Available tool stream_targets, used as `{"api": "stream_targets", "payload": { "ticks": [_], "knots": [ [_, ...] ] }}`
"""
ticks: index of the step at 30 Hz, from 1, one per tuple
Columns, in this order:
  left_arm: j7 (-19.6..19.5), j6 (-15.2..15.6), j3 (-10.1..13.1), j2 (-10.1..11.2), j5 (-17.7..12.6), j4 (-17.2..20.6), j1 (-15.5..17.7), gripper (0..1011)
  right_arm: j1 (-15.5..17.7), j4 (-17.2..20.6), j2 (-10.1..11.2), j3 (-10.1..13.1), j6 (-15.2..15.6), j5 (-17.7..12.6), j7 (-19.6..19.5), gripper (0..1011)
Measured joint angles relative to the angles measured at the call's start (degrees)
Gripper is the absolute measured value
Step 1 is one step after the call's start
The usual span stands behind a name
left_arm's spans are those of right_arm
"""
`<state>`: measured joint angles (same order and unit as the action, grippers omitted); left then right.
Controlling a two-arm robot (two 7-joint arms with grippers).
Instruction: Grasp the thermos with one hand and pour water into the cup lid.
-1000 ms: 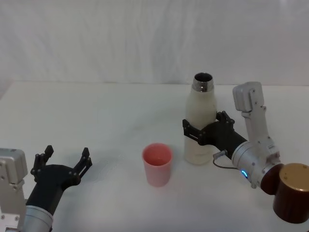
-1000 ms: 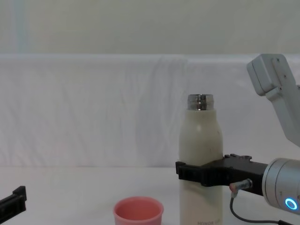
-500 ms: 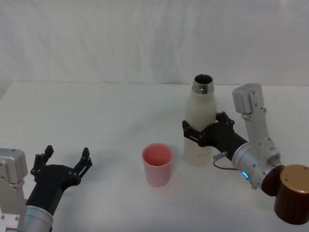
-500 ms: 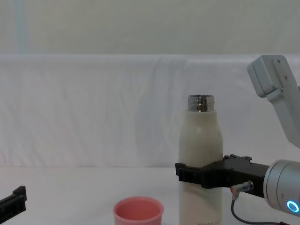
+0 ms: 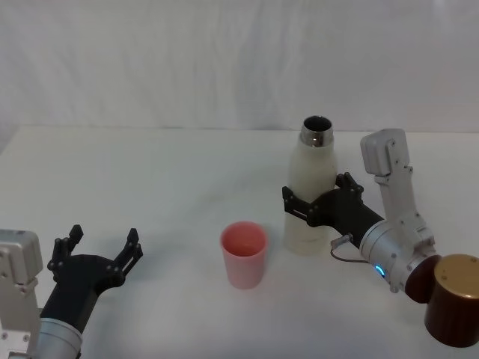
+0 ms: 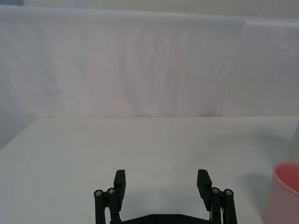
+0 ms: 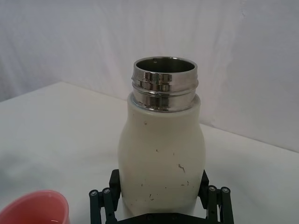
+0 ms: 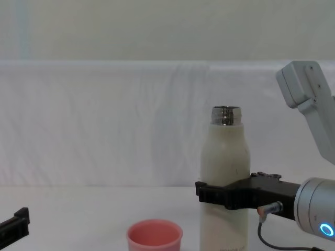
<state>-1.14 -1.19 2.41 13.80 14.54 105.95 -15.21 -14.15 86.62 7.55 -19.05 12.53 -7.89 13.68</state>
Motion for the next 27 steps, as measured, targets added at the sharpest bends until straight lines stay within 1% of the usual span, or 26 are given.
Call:
{"api": "stream_targets", "payload": {
  "ticks": [27],
  "knots": [
    [0.00,0.00,0.00,0.00,0.00,0.00,0.00,1001,0.16,0.40,0.20,0.15,-0.03,-0.09,0.01,1000]
  ]
}}
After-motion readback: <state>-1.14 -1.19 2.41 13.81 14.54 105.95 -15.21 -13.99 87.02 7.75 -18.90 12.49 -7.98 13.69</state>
